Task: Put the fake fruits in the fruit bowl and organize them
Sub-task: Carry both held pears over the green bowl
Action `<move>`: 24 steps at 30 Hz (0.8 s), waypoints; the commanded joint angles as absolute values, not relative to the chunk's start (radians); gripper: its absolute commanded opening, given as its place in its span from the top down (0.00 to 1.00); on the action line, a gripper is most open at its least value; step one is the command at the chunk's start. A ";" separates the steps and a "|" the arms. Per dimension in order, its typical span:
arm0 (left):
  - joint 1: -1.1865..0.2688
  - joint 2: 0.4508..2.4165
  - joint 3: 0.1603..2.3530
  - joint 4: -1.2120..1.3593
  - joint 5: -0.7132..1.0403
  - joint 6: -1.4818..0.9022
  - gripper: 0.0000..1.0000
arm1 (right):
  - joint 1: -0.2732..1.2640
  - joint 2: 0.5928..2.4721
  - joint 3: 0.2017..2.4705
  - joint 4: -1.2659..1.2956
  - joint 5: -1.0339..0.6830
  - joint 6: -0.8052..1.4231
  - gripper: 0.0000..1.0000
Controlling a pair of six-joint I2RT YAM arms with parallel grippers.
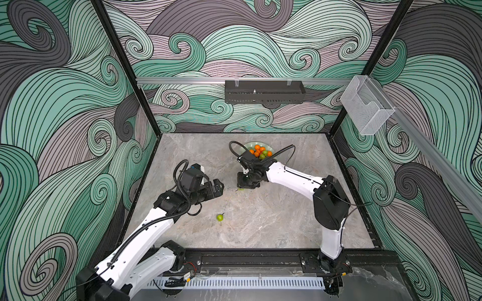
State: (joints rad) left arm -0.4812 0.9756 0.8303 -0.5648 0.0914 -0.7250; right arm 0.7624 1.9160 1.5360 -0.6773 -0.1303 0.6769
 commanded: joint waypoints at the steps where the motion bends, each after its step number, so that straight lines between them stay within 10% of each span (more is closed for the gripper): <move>1: -0.491 1.058 0.926 -0.491 0.152 -0.707 0.01 | 0.700 1.855 1.519 -0.692 -0.111 0.639 0.68; 24: -0.511 1.582 1.304 -0.350 0.216 -0.624 0.01 | 0.416 2.071 1.838 -0.724 -0.113 0.491 0.69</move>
